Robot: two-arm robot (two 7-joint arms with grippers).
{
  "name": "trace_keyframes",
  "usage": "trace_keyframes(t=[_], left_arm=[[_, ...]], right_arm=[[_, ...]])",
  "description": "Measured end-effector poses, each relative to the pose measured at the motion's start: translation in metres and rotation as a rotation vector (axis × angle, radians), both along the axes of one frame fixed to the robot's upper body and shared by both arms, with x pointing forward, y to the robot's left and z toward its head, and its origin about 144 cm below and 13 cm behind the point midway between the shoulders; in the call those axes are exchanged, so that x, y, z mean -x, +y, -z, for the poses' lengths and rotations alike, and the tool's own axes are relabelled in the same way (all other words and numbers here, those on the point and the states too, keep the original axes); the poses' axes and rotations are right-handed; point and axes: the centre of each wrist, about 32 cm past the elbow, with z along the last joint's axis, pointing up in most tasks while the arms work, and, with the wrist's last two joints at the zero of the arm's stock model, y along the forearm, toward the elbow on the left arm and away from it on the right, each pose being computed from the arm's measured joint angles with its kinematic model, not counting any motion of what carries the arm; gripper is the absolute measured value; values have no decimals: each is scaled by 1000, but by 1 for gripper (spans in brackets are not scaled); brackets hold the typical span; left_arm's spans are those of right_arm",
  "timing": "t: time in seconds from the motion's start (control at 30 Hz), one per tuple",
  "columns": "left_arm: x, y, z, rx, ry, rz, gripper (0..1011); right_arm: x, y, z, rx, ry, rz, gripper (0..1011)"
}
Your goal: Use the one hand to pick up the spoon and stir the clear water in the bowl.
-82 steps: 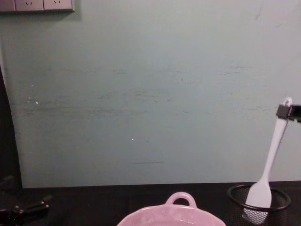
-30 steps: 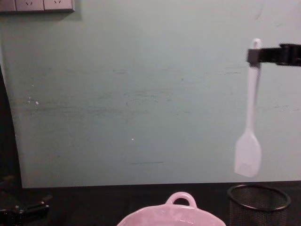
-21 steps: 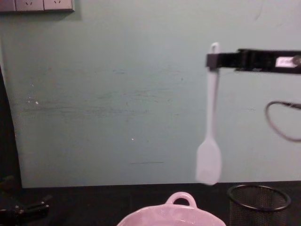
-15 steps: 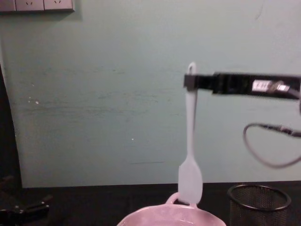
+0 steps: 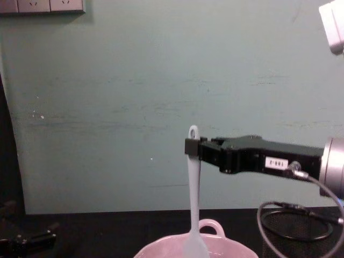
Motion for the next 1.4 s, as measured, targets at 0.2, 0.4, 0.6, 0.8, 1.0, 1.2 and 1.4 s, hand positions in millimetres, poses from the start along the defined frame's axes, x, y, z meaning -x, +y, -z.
trace_keyframes(t=[0.2, 0.4, 0.6, 0.8, 1.0, 1.2, 1.4], left_arm=[[0, 0, 0, 0, 0, 0, 1011], [0, 0, 0, 0, 0, 0, 1011], [0, 0, 0, 0, 0, 0, 1011], [0, 0, 0, 0, 0, 0, 1011], [0, 0, 0, 0, 0, 0, 1011], [0, 0, 0, 0, 0, 0, 1011], [0, 0, 0, 0, 0, 0, 1011]], right_arm=[[4, 5, 11, -1, 21, -23, 121], [1, 16, 15, -6, 32, -43, 120], [-11, 28, 17, -28, 36, -36, 121], [-26, 32, 16, -44, 38, 5, 121], [-36, 29, 16, -48, 46, 63, 121], [-37, 14, 15, -40, 38, 122, 121], [-29, -1, 14, -22, 38, 151, 121]])
